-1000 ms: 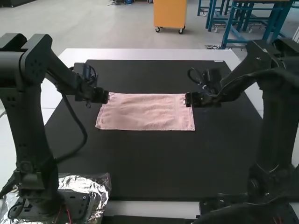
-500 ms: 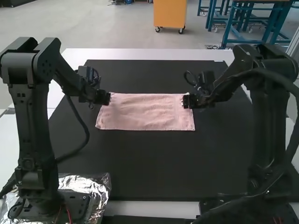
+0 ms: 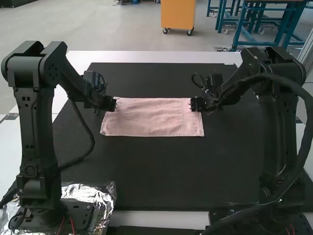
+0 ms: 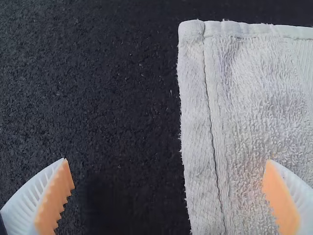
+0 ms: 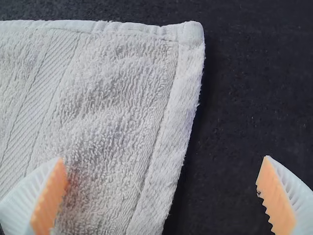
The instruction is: Fold the towel.
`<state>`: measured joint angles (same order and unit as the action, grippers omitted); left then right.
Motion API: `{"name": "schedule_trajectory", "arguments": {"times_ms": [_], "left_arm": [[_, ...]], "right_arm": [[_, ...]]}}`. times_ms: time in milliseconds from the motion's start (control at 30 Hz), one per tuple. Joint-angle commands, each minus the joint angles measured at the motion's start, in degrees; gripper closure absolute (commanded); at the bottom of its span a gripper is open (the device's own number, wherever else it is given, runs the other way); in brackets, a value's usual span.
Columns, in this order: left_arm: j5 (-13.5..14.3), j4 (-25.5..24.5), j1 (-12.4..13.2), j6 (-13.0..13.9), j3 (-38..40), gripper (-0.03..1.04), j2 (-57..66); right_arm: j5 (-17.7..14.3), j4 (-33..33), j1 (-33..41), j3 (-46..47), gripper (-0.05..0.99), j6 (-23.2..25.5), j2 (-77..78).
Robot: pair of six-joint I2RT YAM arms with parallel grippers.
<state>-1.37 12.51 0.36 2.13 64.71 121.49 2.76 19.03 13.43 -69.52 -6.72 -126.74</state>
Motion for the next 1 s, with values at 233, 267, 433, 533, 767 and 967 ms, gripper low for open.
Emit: {"name": "schedule_trajectory", "arguments": {"times_ms": [233, 267, 433, 533, 767, 967], "left_arm": [[0.49, 1.11, -0.01, 0.59, 0.07, 0.99, 1.91], [0.4, 1.73, 0.08, 0.59, -0.11, 0.99, 1.82], [-2.41, 2.25, -0.1, 0.59, -0.28, 0.99, 0.68], [-2.85, 3.31, -0.18, 0.59, -0.46, 0.99, -0.64], [-4.87, 2.96, 0.08, 0.59, -1.43, 0.99, -3.98], [-8.04, 4.1, 0.69, 0.68, -5.03, 0.99, -7.06]], "right_arm": [[1.01, -0.31, 0.28, 0.96, 0.96, -0.13, -0.7], [1.01, -0.13, 0.28, 1.14, 0.96, -0.13, -0.62], [1.28, 0.05, 0.19, 1.31, 0.96, -0.05, 0.17], [1.28, 0.49, 0.19, 1.31, 0.96, 0.13, 1.84], [3.65, -0.31, 0.1, 2.02, 0.96, 0.48, 6.94], [5.23, -1.1, -0.42, 4.48, 0.96, 1.1, 10.81]]}}
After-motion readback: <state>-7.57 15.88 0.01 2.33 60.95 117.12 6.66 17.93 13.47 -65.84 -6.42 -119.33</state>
